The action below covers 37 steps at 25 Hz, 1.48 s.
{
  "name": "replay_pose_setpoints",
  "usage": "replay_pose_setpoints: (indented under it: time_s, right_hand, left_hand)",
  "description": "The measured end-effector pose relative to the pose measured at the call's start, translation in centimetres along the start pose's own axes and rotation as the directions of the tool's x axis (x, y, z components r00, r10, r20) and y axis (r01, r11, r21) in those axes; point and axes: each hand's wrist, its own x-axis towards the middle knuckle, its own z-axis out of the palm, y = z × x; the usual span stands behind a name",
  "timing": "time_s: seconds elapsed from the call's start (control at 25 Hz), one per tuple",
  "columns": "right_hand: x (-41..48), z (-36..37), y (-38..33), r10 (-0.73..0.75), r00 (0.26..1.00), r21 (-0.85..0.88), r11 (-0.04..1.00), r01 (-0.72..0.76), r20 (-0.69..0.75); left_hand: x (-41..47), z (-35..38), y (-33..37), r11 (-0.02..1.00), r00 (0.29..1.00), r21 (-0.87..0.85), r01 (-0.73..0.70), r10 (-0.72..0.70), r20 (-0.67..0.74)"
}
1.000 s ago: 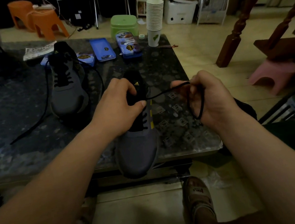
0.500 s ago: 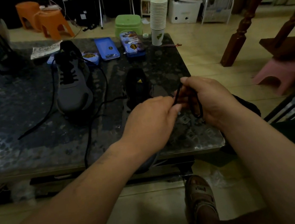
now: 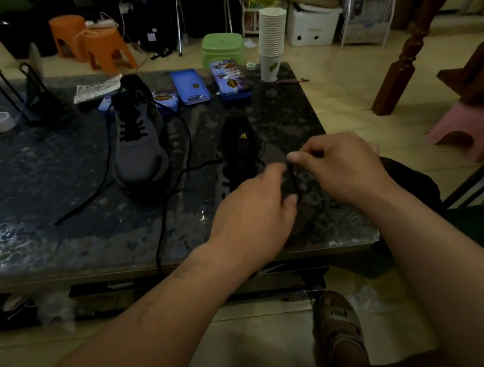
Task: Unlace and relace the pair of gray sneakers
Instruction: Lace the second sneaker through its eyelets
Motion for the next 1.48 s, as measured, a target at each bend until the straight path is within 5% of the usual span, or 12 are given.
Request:
replay_pose_setpoints:
  time_s: [0.12,0.24,0.52,0.6,0.72,0.88,1.2,1.36,1.48]
  right_hand:
    - [-1.0,0.2,0.2,-0.123,0.989,0.138,0.984,0.111,0.084]
    - [-1.8,0.4,-0.1,-0.190,0.977,0.261,0.952,0.159,0.098]
    - [-2.4,0.3,-1.6,-0.032,0.994,0.606,0.794,-0.036,0.102]
    - [-2.2,-0.1,-1.7,-0.040,0.997,0.508,0.861,0.003,0.061]
    - [-2.1,0.2,-1.4,-0.175,0.973,0.198,0.970,0.143,0.152]
    - [-2.1,0.4,-1.0,-0.251,0.952,0.343,0.922,0.179,0.178]
    - [-2.8,-0.4,-1.2,-0.260,0.908,0.492,0.868,0.071,0.329]
    - [-2.4,-0.1,-0.3,-0.102,0.931,0.544,0.831,-0.113,0.350]
    - [-2.1,0.0,-0.4,-0.067,0.936,0.492,0.862,-0.120,0.346]
  left_hand:
    - [0.1,-0.4,-0.5,0.994,0.995,-0.089,0.061,-0.068,-0.077]
    - [0.3,0.2,-0.1,0.969,0.995,-0.226,0.096,-0.101,-0.009]
    - [1.2,0.4,-0.3,0.888,0.964,-0.401,0.223,-0.262,-0.043]
    - [1.4,0.2,-0.2,0.865,0.948,-0.441,0.239,-0.306,-0.085]
    - [1.4,-0.4,-0.5,0.968,0.988,-0.243,0.068,-0.099,-0.115]
    - [1.0,-0.3,-0.7,0.993,0.995,-0.059,-0.100,0.098,-0.024]
    - [-0.3,-0.1,-0.2,0.985,0.991,0.133,-0.109,0.119,-0.066]
    - [-0.5,0.2,-0.4,0.957,0.980,0.276,-0.093,0.137,-0.145]
    - [-0.5,0.2,0.0,0.999,0.992,0.025,-0.041,0.044,-0.120]
